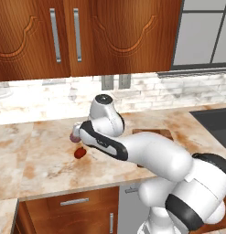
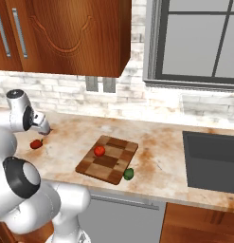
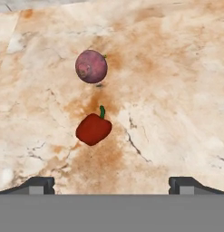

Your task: Place the avocado, onion, tomato, and bell pepper on the cutting board.

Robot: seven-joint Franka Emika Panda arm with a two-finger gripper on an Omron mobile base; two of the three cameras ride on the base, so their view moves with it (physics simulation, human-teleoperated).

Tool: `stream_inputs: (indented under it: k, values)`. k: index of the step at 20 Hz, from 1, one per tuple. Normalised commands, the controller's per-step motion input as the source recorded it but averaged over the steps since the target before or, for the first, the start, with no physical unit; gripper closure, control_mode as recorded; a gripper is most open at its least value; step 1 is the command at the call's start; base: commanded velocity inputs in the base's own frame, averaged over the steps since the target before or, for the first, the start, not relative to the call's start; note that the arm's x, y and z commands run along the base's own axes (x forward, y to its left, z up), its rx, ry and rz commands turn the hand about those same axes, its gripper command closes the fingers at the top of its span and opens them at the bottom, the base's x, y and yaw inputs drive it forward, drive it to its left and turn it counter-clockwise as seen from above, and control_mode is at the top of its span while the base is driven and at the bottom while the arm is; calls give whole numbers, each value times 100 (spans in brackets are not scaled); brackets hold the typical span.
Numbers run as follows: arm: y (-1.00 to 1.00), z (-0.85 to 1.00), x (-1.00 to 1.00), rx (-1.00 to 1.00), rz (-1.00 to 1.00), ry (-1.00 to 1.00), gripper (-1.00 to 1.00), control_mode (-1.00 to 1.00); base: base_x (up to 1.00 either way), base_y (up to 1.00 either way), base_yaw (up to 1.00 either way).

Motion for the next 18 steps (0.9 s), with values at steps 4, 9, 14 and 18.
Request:
stream_inputs:
  k: [4,9,14,18]
  values:
    - [26,-11,12,0,0,4,-100,-100,0,0,0]
    - [8,-3,8,0,0,1,-100,-100,0,0,0]
    - [1,-12,8,1,0,1,-100,-100,0,0,0]
    - [0,-18,4,2,0,2,-100,-100,0,0,0]
